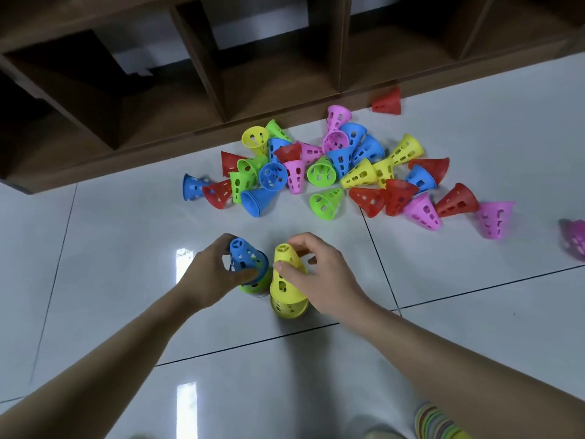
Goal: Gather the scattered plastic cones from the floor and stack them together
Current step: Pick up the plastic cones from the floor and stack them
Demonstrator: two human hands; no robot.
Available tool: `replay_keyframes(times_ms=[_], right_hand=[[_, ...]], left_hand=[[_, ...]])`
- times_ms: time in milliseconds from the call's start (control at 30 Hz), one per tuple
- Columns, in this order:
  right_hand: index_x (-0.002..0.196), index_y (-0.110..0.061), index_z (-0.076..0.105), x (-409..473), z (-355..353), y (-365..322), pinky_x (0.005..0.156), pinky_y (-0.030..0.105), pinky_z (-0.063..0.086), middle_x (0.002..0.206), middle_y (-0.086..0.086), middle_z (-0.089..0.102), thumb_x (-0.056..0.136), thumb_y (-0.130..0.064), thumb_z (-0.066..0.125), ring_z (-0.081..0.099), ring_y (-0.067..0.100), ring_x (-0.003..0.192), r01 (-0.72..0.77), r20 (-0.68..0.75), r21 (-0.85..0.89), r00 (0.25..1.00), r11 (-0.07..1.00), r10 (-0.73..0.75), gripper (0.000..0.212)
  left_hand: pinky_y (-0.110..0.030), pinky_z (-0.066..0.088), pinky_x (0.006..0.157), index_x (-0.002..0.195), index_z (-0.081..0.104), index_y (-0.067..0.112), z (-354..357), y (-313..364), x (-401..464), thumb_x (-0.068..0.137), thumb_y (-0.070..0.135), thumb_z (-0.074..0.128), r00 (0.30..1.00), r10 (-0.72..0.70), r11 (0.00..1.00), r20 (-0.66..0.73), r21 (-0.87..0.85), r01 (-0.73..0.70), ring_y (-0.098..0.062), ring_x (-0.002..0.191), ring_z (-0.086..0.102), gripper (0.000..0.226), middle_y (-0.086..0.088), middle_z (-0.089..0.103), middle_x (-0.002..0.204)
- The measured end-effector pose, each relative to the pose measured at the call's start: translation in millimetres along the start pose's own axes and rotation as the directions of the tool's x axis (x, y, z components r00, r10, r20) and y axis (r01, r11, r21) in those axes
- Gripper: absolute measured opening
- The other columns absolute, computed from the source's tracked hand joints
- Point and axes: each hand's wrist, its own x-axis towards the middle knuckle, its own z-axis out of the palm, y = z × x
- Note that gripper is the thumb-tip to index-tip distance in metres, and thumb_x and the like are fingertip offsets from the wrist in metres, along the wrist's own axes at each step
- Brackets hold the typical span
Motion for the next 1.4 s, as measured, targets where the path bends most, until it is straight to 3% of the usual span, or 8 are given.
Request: replay_keyframes(times_ms=[200,467,733,900,967,1100,1300,1400], right_hand=[[0.105,-0.025,0.065,-1.6,1.0,7.6,0.079,0.008,0.042,0.097,-0.016,0.068,0.084,-0.03,0.077,0.059,-0.002,0.095,0.023,0.073,-0.011,0.997,1.0,-0.022,0.025],[0.1,-0.019,0.068,6.4,-7.1,25.7,0.08,0.01,0.043,0.092,-0.007,0.071,0.086,-0.028,0.076,0.063,0.002,0.093,0.053,0.123,-0.013,0.991,0.998,-0.051,0.018],[0.09,-0.011,0.069,36.2,-78.1,75.7,0.076,0.006,0.036,0.091,-0.001,0.069,0.086,-0.011,0.071,0.058,0.01,0.088,0.031,-0.235,-0.165,0.969,0.986,-0.07,0.004],[0.089,-0.013,0.066,50.4,-156.2,120.8,0.079,0.027,0.048,0.09,0.0,0.066,0.082,-0.018,0.072,0.058,0.014,0.085,-0.135,-0.643,-0.223,0.765,0.966,-0.042,0.01],[0.089,-0.016,0.063,53.8,-184.7,130.7,0.079,0.02,0.047,0.088,-0.005,0.064,0.084,-0.019,0.077,0.059,0.009,0.083,-0.156,-0.71,-0.174,0.704,0.972,-0.014,0.016],[0.103,-0.01,0.062,60.0,-205.0,147.3,0.072,0.005,0.041,0.094,-0.007,0.063,0.083,-0.013,0.08,0.057,-0.01,0.082,-0.231,-0.621,-0.112,0.775,0.966,0.114,0.027],[0.123,-0.006,0.057,71.0,-194.5,155.9,0.073,0.003,0.045,0.095,-0.015,0.06,0.081,-0.004,0.078,0.058,-0.02,0.078,-0.272,-0.509,-0.128,0.844,0.954,0.173,0.048],[0.117,-0.012,0.058,76.5,-189.1,159.0,0.081,0.026,0.057,0.093,-0.005,0.068,0.081,-0.017,0.079,0.067,0.001,0.085,-0.317,-0.471,-0.198,0.861,0.928,0.194,0.042]], left_hand=[[-0.019,0.039,0.088,0.112,0.064,0.024,-5.7,-3.0,13.9,0.082,0.03,0.08,0.999,0.034,0.996,0.029,0.078,-0.036,-0.005,0.11,0.057,0.035,0.015,0.064,0.114],[-0.018,0.042,0.082,0.109,0.066,0.023,-6.1,18.2,60.6,0.087,0.038,0.073,0.998,0.03,0.996,0.051,0.078,-0.034,-0.006,0.104,0.062,0.028,0.013,0.069,0.106],[-0.031,0.044,0.096,0.139,0.048,0.023,58.9,69.4,135.7,0.085,0.042,0.076,0.989,0.054,0.995,0.14,0.078,-0.065,-0.018,0.12,0.053,0.064,0.0,0.051,0.138],[-0.046,0.041,0.109,0.148,0.036,0.011,114.5,97.4,175.2,0.083,0.064,0.067,0.99,0.075,0.926,0.121,0.359,-0.114,-0.033,0.136,0.043,0.09,-0.014,0.043,0.149],[-0.047,0.046,0.102,0.144,0.039,0.007,131.1,108.2,180.4,0.082,0.068,0.064,0.993,0.054,0.873,0.104,0.478,-0.098,-0.036,0.13,0.047,0.09,-0.018,0.048,0.141],[-0.041,0.051,0.088,0.129,0.05,0.01,149.6,110.1,178.9,0.077,0.057,0.069,0.995,0.09,0.867,0.053,0.488,-0.104,-0.033,0.109,0.059,0.072,-0.013,0.062,0.118],[-0.042,0.046,0.096,0.137,0.049,0.015,143.7,93.3,157.7,0.075,0.068,0.064,0.992,0.09,0.824,0.093,0.552,-0.127,-0.032,0.112,0.053,0.083,-0.013,0.056,0.12],[-0.039,0.047,0.091,0.13,0.055,0.018,134.0,87.9,148.6,0.073,0.078,0.059,0.988,0.026,0.798,0.155,0.591,-0.114,-0.029,0.107,0.054,0.083,-0.01,0.061,0.115]])
